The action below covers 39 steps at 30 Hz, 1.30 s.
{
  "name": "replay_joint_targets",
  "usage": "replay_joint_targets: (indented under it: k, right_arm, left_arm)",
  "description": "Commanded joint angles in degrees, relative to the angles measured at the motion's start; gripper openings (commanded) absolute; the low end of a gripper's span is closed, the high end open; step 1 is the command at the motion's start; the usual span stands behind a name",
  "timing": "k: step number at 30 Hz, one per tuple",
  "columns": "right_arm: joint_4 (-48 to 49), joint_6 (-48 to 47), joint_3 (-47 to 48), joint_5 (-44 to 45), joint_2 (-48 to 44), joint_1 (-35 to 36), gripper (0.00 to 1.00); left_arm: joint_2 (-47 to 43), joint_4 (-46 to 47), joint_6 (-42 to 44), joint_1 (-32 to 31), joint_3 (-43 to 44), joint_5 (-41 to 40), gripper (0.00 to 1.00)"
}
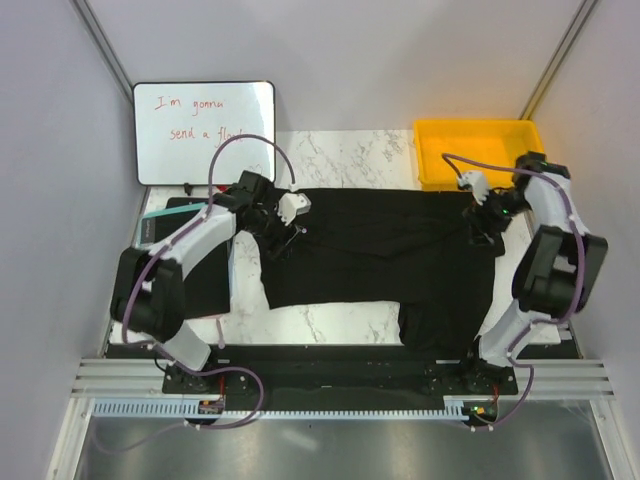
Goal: Fold and stack the long sleeve shirts
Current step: Fold the shirt
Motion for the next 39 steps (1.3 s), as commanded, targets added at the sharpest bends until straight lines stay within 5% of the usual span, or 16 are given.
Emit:
replay_joint_targets:
  k: [1,6,17,32,35,36,38,39]
  right_arm:
    - [-18.35,-20.80,-10.71,3.65,-11.69,-4.55,0.72]
    - [-13.81,-24.69,-27.95,8.32,-20.84,-4.46,0.70]
    - [-8.96,-19.07,-41.40,7.54,-27.95,8.80,0.76]
    - [-3.07,-0.62,-42.65,5.69,-27.36,22.17,0.66]
    - [-0.27,1.67,-43.26,7.18,-27.70,22.87,0.50]
    - [0.36,2.03,-43.61,7.79,-27.79,22.79,0.34]
    - [0.89,2.46,-43.70,8.76,-27.79,22.88,0.18]
    - [1.24,3.08,-43.79,9.29,-27.97,22.88,0.00]
  left_arm:
    - [-11.11,-5.85,3.78,-1.83,-7.11,3.79,0.72]
    - [-17.18,-5.85,5.36,-4.47,-15.73,2.38,0.72]
    - [-17.54,-1.11,3.17,-4.56,-21.80,1.06,0.74]
    - [-17.98,3.20,4.31,-4.47,-23.91,-2.19,0.74]
    - [-18.95,3.29,5.01,-4.47,-25.05,-2.89,0.74]
    - [-19.47,3.29,5.19,-4.47,-25.58,-2.81,0.74]
    - [-19.74,3.29,6.33,-4.47,-26.02,-2.02,0.74]
    - [-19.82,3.03,6.85,-4.47,-26.19,-1.75,0.74]
